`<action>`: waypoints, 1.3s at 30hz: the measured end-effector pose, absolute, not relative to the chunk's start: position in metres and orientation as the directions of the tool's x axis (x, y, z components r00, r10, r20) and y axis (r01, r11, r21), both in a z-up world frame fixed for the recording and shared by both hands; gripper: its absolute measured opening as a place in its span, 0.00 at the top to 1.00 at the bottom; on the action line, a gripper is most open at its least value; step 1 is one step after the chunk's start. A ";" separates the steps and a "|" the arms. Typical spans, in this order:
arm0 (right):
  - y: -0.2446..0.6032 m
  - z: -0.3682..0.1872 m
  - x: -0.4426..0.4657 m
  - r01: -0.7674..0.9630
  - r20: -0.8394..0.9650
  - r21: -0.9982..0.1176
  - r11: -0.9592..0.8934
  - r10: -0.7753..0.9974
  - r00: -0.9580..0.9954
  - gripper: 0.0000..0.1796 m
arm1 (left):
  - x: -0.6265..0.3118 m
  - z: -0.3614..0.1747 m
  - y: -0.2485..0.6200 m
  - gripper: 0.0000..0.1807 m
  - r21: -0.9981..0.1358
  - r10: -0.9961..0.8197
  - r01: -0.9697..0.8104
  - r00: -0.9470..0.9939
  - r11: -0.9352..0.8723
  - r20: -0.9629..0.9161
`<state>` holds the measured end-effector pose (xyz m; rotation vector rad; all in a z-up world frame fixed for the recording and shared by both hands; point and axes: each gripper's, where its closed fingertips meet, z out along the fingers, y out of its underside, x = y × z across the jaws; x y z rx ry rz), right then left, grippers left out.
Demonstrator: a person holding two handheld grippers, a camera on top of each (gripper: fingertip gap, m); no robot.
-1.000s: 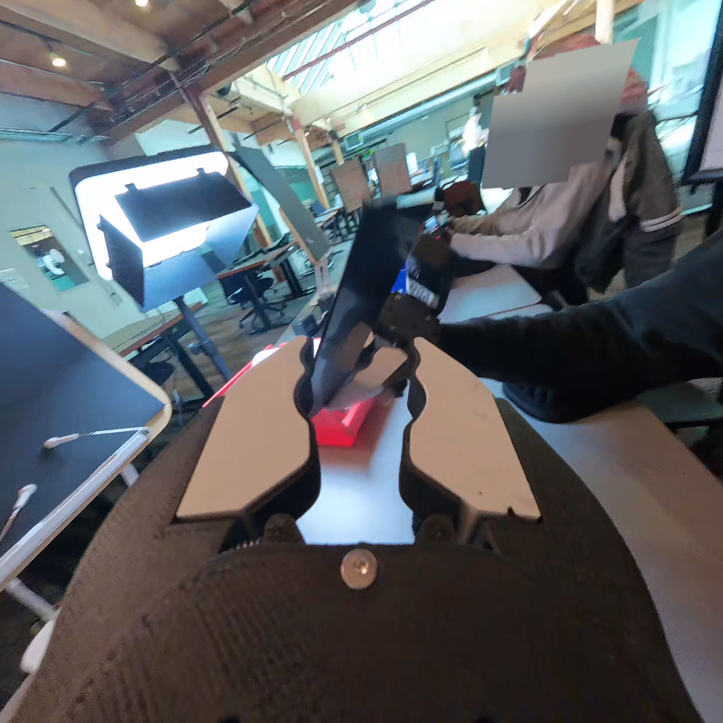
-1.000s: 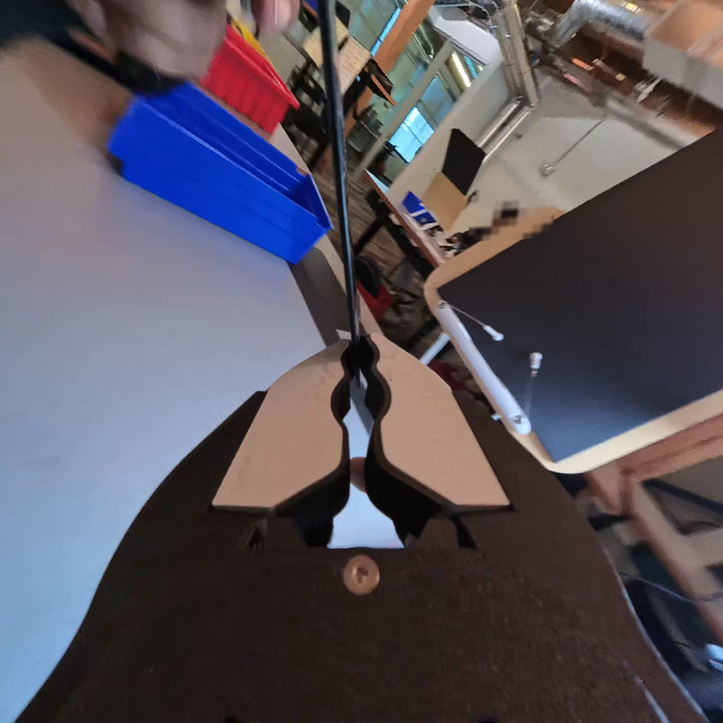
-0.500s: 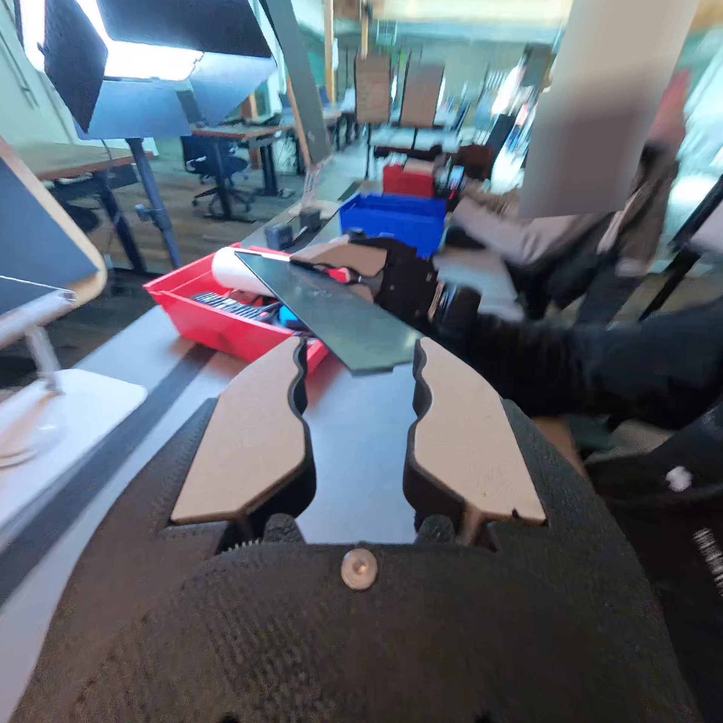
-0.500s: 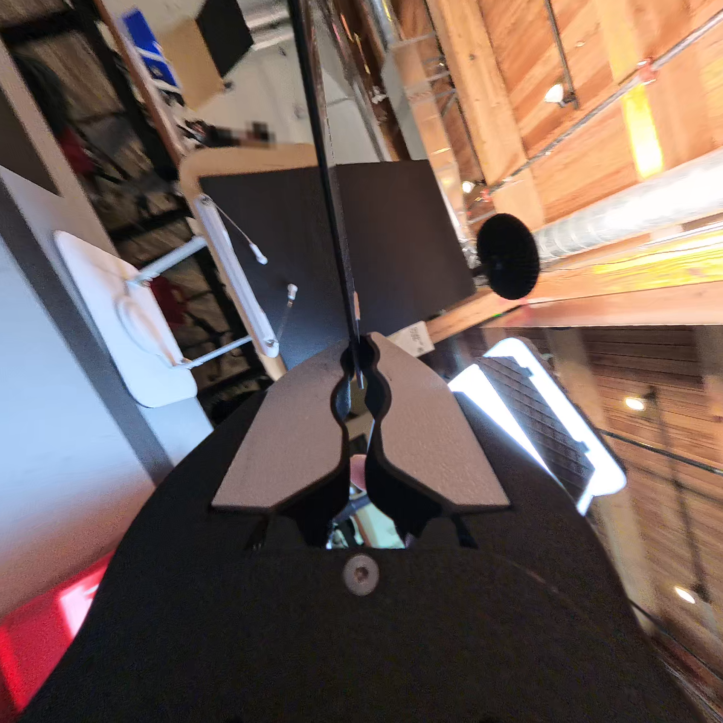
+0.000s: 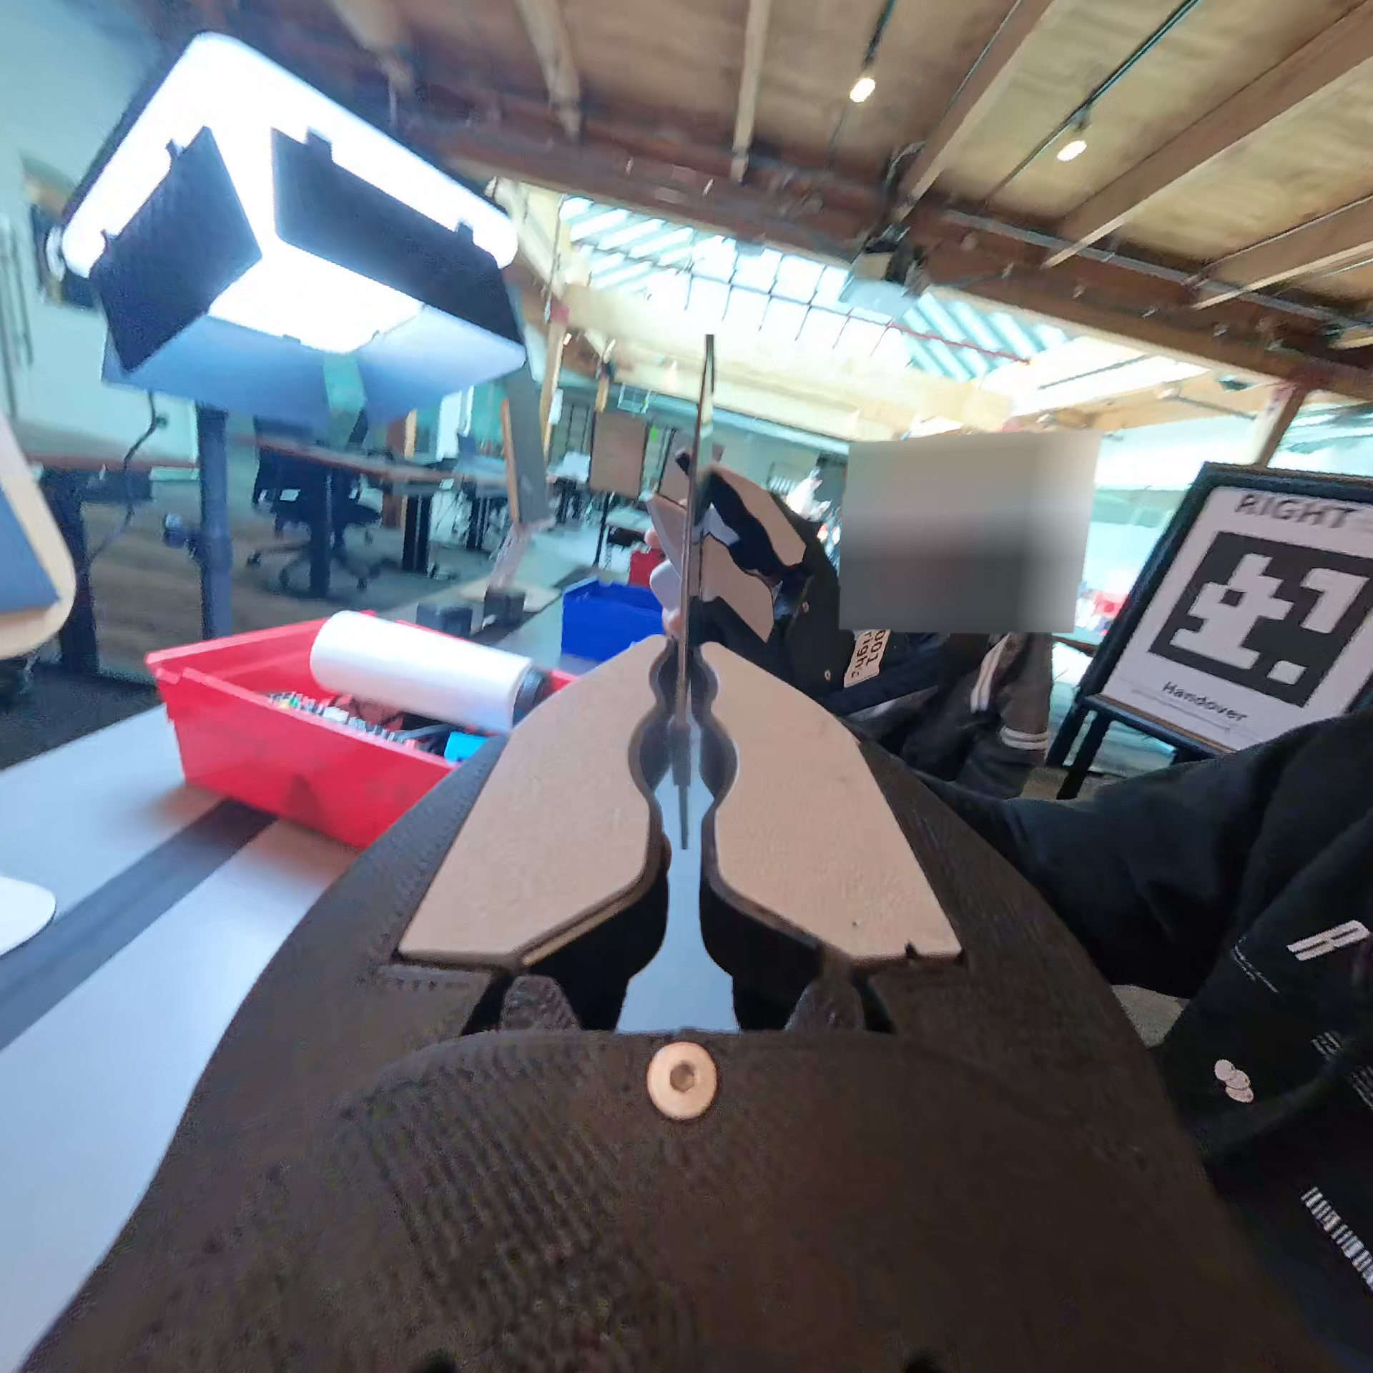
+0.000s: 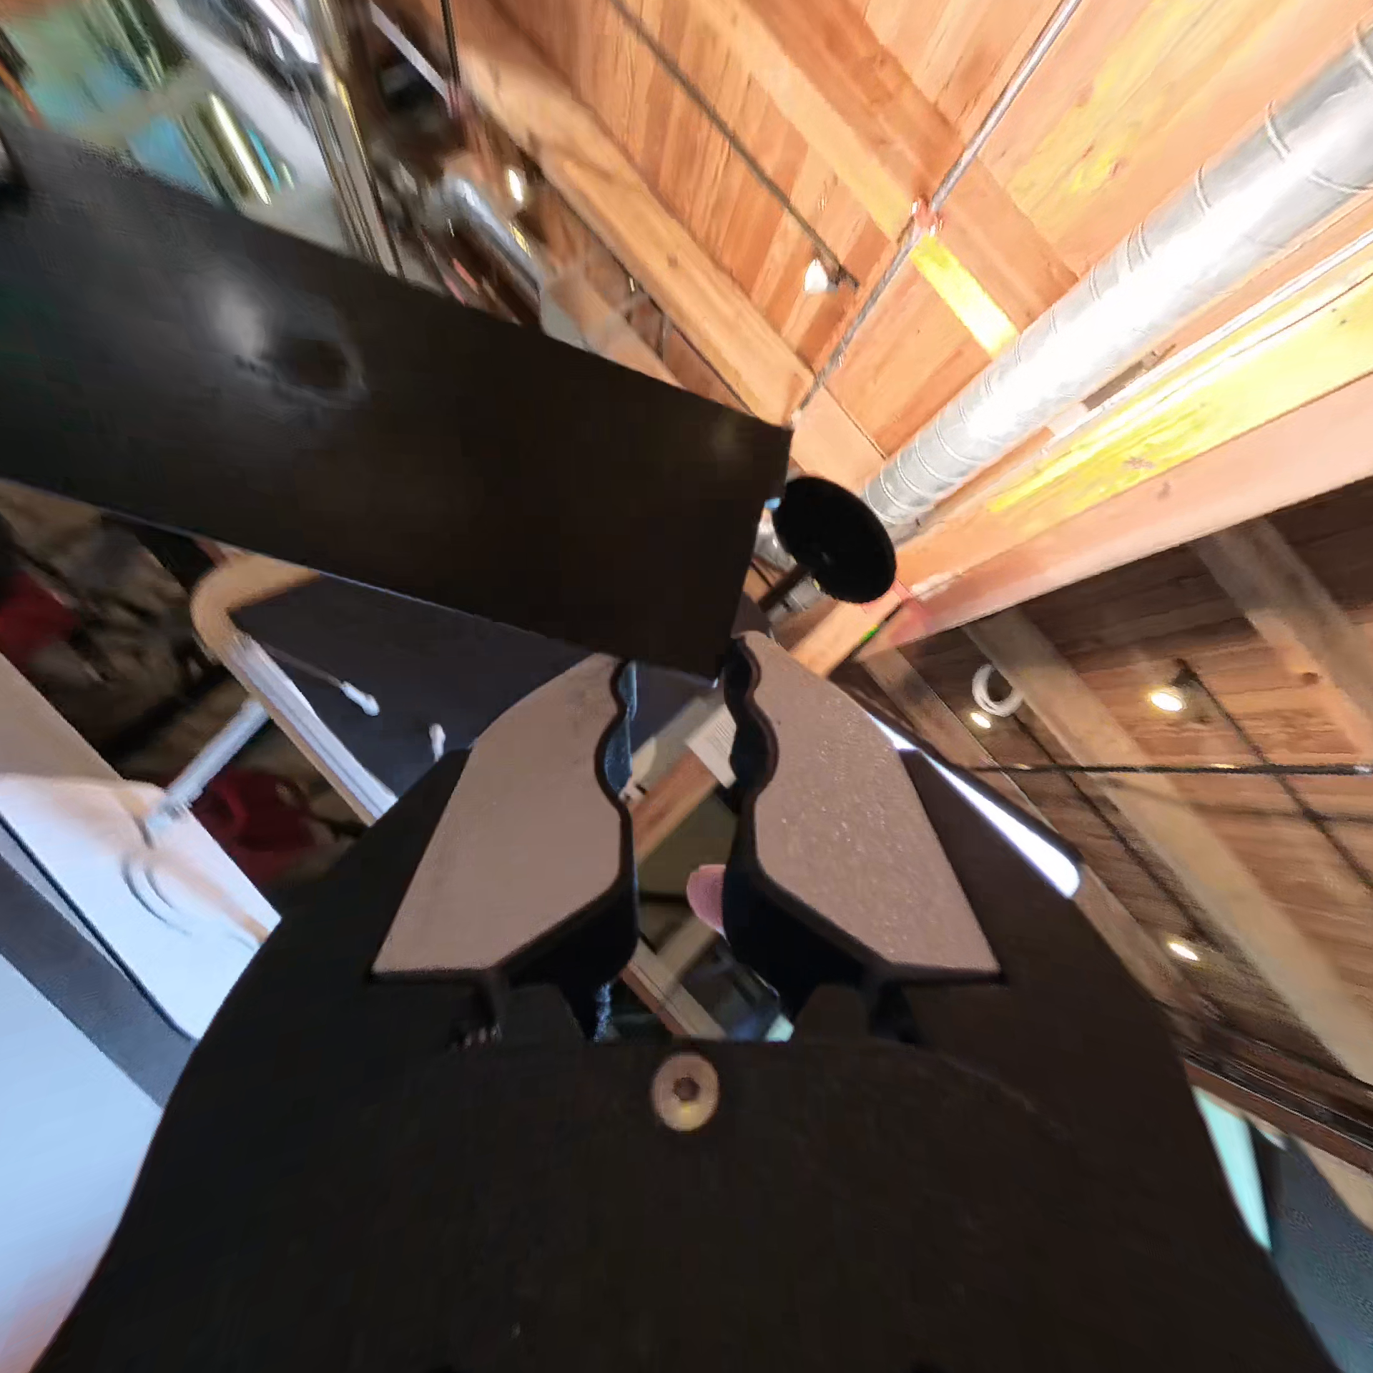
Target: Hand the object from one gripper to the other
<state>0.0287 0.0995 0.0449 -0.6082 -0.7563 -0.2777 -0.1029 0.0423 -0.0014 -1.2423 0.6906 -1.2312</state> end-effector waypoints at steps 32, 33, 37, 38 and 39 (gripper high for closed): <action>0.104 -0.011 -0.038 0.650 0.910 -0.233 0.724 -0.074 0.408 0.99 | -0.087 0.004 0.047 0.81 -0.813 -0.841 0.402 0.163 -0.421 0.515; 0.108 -0.013 -0.037 0.675 0.909 -0.209 0.708 -0.113 0.401 0.99 | -0.082 0.000 0.046 0.82 -0.808 -0.831 0.383 0.158 -0.447 0.534; 0.122 -0.021 -0.031 0.723 0.902 -0.198 0.662 -0.165 0.399 0.99 | -0.068 -0.025 0.048 0.82 -0.809 -0.791 0.270 0.202 -0.522 0.577; 0.126 -0.023 -0.029 0.733 0.902 -0.196 0.652 -0.174 0.396 0.99 | -0.066 -0.030 0.048 0.82 -0.803 -0.783 0.247 0.199 -0.543 0.590; 0.130 -0.026 -0.026 0.739 0.904 -0.194 0.645 -0.176 0.390 0.99 | -0.064 -0.034 0.048 0.82 -0.799 -0.777 0.229 0.197 -0.556 0.598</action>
